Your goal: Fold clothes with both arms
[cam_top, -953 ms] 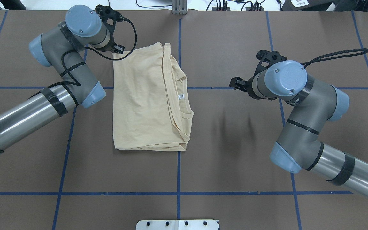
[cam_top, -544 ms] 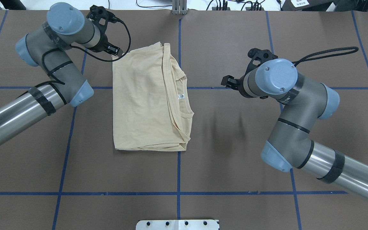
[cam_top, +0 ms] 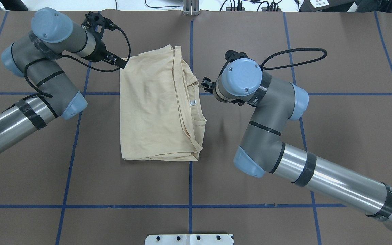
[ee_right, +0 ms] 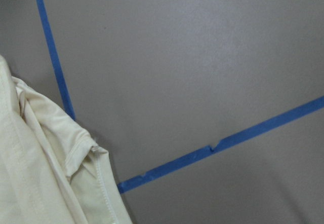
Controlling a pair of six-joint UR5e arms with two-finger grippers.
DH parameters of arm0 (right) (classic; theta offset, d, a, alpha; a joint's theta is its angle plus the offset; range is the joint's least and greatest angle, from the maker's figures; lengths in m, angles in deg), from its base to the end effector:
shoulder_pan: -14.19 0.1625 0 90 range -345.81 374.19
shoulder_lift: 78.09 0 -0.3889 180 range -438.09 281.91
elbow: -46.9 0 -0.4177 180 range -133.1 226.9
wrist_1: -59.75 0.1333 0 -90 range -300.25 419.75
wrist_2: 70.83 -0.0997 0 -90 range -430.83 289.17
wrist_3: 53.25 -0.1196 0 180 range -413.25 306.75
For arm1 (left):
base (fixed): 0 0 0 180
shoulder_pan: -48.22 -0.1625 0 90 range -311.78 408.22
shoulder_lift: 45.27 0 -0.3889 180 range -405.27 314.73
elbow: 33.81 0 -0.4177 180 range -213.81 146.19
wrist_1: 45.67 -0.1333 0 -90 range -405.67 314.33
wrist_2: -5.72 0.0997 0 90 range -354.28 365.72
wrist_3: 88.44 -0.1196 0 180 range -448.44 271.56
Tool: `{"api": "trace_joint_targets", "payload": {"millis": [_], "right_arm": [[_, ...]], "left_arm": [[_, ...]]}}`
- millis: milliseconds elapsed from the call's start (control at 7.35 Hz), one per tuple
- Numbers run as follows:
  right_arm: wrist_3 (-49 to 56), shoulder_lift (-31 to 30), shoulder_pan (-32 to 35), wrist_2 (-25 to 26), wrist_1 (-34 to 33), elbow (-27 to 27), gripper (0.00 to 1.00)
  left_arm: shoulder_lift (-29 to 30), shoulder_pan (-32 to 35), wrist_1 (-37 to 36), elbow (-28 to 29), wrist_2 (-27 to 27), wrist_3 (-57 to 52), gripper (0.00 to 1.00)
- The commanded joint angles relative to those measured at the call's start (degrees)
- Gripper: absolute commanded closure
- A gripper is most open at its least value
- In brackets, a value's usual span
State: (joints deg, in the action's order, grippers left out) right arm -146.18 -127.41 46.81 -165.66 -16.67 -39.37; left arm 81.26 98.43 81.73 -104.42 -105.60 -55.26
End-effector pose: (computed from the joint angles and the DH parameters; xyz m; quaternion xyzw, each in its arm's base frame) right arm -0.5591 -0.5041 0.2051 0.0724 -0.4220 0.2587 0.8659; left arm 0.4297 -0.6562 0.3353 0.2643 0.3999 0.1350 0.8672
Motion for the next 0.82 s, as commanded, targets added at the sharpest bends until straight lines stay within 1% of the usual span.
{"api": "trace_joint_targets", "payload": {"millis": [0,136,272,408,680], "right_arm": [[-3.9,3.6,-3.5,2.0,-0.2,5.5,0.09],[-3.9,4.1,-4.6,3.0,-0.2,7.0,0.41],[-3.8,4.1,-4.8,2.6,-1.1,7.0,0.57],[-3.8,4.0,-5.1,2.6,-2.7,6.6,0.57],[-3.8,3.5,-5.7,2.5,-3.3,6.1,0.57]], "left_arm": [[-0.1,0.1,0.0,-0.5,0.0,0.1,0.00],[-0.1,0.1,0.0,-0.8,0.0,0.2,0.00],[-0.6,0.1,0.0,-0.8,0.0,0.2,0.00],[-0.7,0.1,0.0,-0.9,0.0,0.2,0.00],[-0.7,0.0,0.0,-0.8,0.0,0.3,0.00]]}}
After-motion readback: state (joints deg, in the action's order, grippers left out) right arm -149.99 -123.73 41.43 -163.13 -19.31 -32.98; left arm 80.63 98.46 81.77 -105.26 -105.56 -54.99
